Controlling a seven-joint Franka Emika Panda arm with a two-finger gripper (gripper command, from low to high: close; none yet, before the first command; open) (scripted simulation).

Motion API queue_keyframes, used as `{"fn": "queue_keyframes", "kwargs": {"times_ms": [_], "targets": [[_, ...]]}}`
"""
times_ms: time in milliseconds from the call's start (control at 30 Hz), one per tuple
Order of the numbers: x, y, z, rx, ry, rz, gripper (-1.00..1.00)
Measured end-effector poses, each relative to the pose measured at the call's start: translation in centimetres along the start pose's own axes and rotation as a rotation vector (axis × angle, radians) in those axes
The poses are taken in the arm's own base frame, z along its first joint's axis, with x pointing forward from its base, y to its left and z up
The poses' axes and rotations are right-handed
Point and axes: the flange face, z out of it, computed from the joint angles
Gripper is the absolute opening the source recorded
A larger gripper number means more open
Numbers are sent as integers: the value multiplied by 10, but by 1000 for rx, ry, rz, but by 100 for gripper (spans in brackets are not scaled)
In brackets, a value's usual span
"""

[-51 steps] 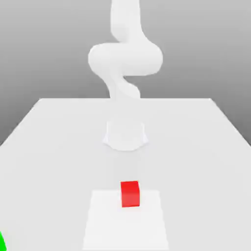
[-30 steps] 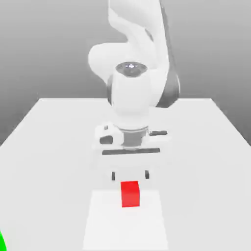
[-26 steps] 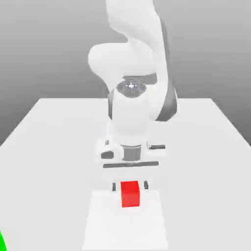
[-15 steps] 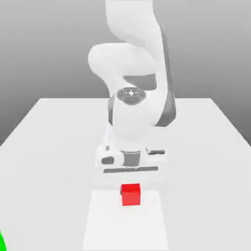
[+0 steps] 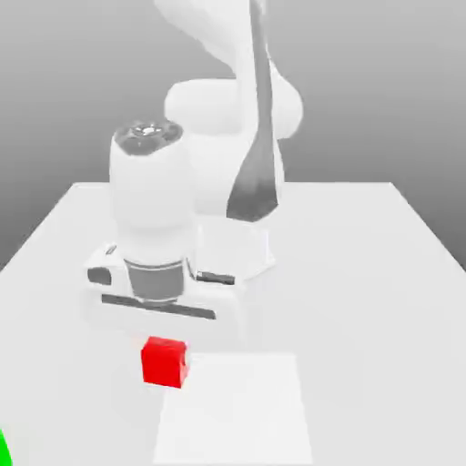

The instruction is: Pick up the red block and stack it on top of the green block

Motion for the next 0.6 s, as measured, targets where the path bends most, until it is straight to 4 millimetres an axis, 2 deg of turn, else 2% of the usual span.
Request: {"fn": "queue_keyframes", "kwargs": {"times_ms": [167,333,400,467,500,600], "targets": [[85,9,-8,1,-2,193,-100],[171,40,-14,3,-4,393,-100],[185,46,5,4,-5,424,-100],[188,48,36,3,-4,432,-100],[188,48,45,3,-4,433,100],[188,48,45,3,-4,433,100]]}}
